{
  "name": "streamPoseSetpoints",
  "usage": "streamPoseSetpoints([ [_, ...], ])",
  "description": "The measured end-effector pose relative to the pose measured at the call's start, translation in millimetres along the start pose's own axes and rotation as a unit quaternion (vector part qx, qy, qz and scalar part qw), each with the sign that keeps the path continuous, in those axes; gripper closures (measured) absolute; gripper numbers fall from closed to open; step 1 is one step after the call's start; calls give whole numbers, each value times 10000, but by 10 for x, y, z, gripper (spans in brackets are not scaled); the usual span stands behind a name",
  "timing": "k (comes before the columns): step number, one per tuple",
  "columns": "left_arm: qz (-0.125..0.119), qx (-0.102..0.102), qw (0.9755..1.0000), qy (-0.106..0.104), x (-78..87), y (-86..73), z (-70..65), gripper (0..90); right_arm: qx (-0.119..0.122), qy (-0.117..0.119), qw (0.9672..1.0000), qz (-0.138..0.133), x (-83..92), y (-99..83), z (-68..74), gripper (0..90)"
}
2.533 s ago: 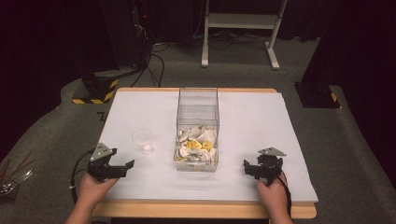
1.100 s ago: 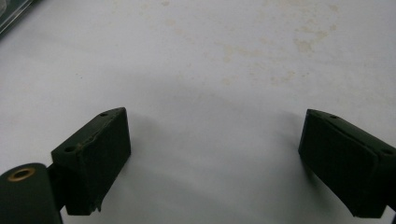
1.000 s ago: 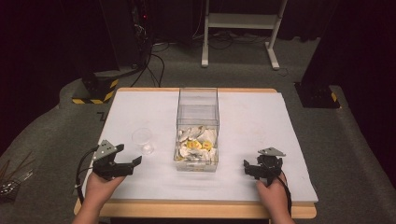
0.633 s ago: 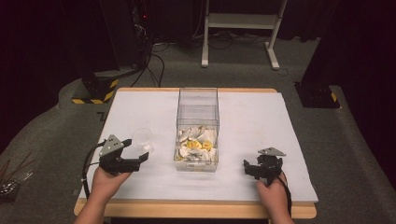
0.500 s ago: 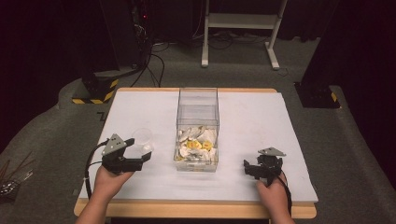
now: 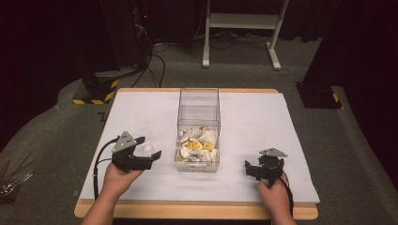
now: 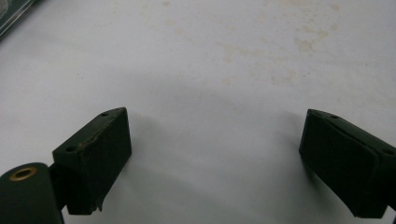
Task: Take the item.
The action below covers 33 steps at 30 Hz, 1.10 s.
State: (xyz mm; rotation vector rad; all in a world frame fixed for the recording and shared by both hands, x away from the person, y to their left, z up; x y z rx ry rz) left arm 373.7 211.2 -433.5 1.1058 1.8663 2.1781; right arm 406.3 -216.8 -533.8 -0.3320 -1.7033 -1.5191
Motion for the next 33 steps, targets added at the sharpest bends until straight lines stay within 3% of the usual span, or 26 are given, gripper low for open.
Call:
streamPoseSetpoints([
  [14, -4, -8, 9996, -291, -145, 117, -176, 146, 2, -1, 10000, -1, 0, 0, 0, 89],
  [33, 101, -207, 9976, -653, -395, 239, -439, 153, 9, -2, 10000, -3, 1, 0, 1, 90],
])
Point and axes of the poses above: each handheld gripper's, and its own axes: x roughly backward along the jaws, y roughly out of its top, z roughly to its left, the point moved 4 cm from there along -x, roughly forward along the jaws, and after that the axes turned 6 degrees about y, right-handed, at the moved point
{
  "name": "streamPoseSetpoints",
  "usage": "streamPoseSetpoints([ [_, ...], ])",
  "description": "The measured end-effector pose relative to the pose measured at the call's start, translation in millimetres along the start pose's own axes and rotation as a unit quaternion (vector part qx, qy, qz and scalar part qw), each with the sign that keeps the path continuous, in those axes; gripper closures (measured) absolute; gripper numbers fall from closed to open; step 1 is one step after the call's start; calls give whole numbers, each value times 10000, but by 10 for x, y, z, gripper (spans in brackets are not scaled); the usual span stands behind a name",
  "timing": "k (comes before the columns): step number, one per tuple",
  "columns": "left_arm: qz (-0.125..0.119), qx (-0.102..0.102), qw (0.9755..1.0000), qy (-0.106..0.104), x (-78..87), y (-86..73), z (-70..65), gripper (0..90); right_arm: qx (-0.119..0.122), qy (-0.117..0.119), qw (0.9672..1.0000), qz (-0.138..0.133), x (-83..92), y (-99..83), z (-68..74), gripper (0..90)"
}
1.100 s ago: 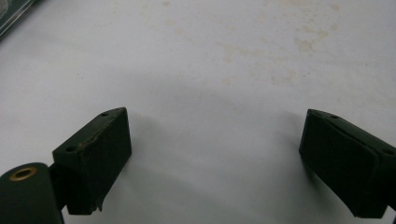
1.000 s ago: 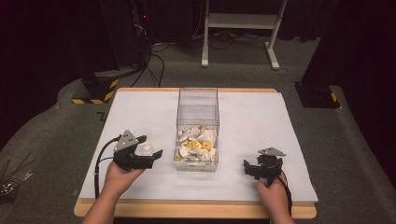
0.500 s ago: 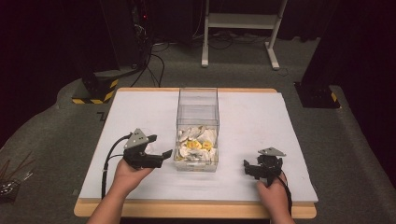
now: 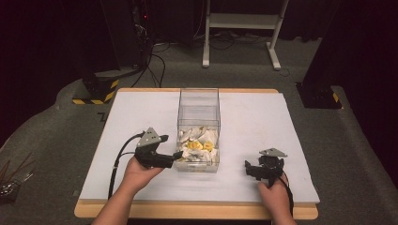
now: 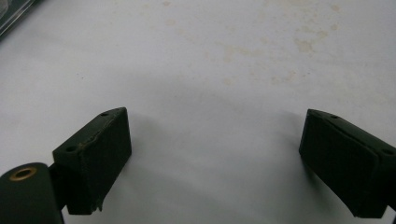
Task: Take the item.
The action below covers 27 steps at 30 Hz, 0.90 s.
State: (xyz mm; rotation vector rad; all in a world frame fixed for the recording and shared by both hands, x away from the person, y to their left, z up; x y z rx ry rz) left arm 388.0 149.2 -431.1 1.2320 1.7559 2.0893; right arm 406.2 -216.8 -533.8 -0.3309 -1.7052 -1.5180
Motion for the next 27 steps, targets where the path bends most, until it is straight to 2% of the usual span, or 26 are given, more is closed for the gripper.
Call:
streamPoseSetpoints([
  [16, 254, -140, 9994, -206, -266, 31, -129, 159, -1, 1, 10000, 2, 1, 0, 1, 90],
  [27, 379, -248, 9987, -234, -371, 51, -157, 178, -1, -1, 10000, 1, 1, -1, 1, 90],
])
Point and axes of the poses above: each handheld gripper's, and its own axes: x roughly backward along the jaws, y roughly out of its top, z roughly to its left, the point moved 4 cm from there along -x, roughly forward along the jaws, and after that the axes turned 6 degrees about y, right-handed, at the moved point
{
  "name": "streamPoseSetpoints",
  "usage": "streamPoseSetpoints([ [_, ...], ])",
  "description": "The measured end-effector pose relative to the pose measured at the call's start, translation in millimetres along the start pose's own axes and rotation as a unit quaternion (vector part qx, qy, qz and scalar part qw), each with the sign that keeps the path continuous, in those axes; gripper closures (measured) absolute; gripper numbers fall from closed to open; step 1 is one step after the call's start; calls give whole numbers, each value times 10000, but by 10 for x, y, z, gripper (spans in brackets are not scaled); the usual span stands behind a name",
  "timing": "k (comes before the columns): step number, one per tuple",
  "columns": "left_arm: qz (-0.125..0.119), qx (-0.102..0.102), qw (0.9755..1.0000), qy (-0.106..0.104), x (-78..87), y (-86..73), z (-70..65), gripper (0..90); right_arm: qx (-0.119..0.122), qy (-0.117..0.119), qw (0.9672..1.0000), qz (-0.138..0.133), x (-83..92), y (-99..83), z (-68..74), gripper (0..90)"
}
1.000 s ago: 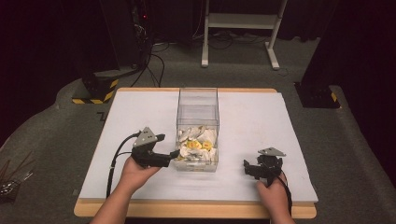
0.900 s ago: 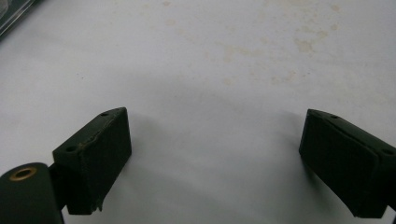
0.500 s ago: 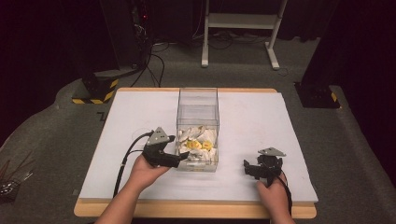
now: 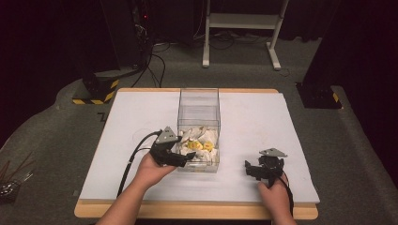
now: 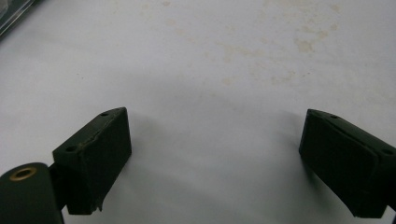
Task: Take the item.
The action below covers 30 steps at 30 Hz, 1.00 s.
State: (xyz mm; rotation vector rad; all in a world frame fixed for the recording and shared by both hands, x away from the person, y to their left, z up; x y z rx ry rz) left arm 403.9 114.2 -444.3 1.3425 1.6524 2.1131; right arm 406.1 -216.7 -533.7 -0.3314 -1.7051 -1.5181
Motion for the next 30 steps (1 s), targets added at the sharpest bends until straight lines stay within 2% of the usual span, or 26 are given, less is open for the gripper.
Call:
streamPoseSetpoints([
  [7, 174, -146, 9997, 76, -67, 28, 29, 195, -7, -3, 10000, 1, 0, 0, 2, 91],
  [9, 305, -222, 9993, -11, -91, 34, 46, 244, -6, -2, 10000, 1, 0, 0, 2, 90],
  [10, 439, -350, 9984, -31, -111, 39, 60, 305, -6, -3, 10000, 1, 0, 0, 2, 90],
  [11, 439, -350, 9984, -31, -111, 39, 60, 335, -6, -3, 10000, 1, 0, 0, 2, 90],
  [14, 697, -503, 9963, -85, -151, 46, 65, 393, -7, -2, 10000, 1, 0, 0, 2, 91],
  [15, 799, -603, 9949, -118, -171, 52, 56, 453, -7, -3, 10000, 1, 1, 0, 2, 91],
  [18, 986, -728, 9922, -209, -211, 66, 39, 481, -6, -4, 10000, 2, 1, 0, 2, 91],
  [19, 1084, -790, 9906, -284, -240, 74, 33, 543, -5, -5, 10000, 1, 1, 0, 2, 91],
  [25, 1254, -923, 9874, -274, -278, 87, 15, 595, -7, -7, 10000, 1, 1, 0, 3, 91],
  [28, 1390, -1073, 9841, -274, -305, 92, -9, 647, -4, -6, 10000, 0, 1, 0, 3, 91],
  [30, 1412, -1089, 9836, -276, -314, 94, -12, 658, -14, -7, 10000, 3, 2, 0, 4, 91],
])
Point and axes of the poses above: each handheld gripper's, and its own axes: x roughly backward along the jaws, y roughly out of its top, z roughly to its left, the point moved 4 cm from there along -x, roughly forward along the jaws, and after that the axes turned 6 degrees about y, right-handed, at the moved point
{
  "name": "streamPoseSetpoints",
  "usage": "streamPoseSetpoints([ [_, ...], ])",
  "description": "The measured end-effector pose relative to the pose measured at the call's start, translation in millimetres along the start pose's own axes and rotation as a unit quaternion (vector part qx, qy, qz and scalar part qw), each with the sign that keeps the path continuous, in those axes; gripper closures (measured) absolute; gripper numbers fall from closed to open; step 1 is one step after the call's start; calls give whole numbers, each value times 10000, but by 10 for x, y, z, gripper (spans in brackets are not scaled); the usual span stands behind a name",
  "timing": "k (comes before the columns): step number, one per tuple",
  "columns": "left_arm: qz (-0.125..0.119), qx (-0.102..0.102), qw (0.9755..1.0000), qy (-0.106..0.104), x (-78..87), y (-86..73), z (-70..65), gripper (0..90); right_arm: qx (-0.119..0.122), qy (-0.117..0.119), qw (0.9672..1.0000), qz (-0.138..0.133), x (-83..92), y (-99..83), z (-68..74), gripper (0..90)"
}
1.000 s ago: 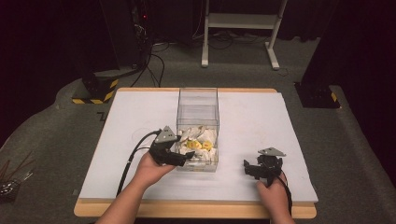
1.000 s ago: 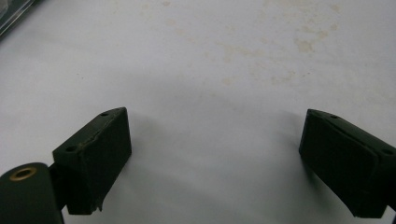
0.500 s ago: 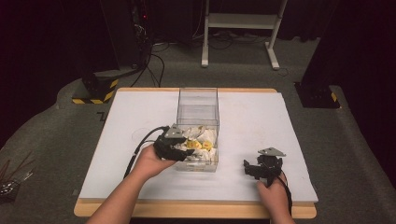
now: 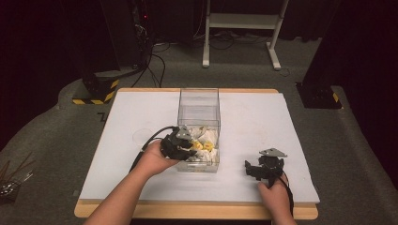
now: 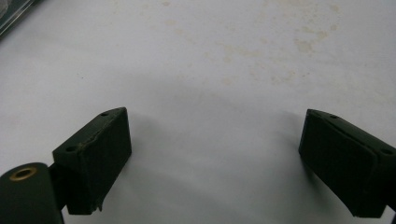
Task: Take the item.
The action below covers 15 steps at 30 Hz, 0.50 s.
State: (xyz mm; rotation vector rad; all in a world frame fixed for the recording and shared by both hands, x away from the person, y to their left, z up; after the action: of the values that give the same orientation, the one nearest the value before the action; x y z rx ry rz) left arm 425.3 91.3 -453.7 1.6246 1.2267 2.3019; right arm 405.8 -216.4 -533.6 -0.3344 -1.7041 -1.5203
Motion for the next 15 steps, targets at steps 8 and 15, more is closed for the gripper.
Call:
streamPoseSetpoints([
  [8, 287, -84, 9996, 5, -32, 23, -9, 703, 0, -8, 10000, -6, 0, 0, 1, 92],
  [15, 446, 15, 9990, 45, -53, 45, 8, 769, 10, -11, 10000, -8, 0, 0, 0, 92],
])
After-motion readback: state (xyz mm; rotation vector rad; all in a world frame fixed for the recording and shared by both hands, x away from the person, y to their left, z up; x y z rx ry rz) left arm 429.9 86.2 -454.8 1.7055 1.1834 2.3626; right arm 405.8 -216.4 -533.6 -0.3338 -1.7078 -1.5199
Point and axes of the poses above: each handheld gripper's, and its own axes: x roughly backward along the jaws, y roughly out of its top, z roughly to its left, the point moved 4 cm from there along -x, roughly forward along the jaws, and after that the axes turned 6 degrees about y, right-handed, at the moved point
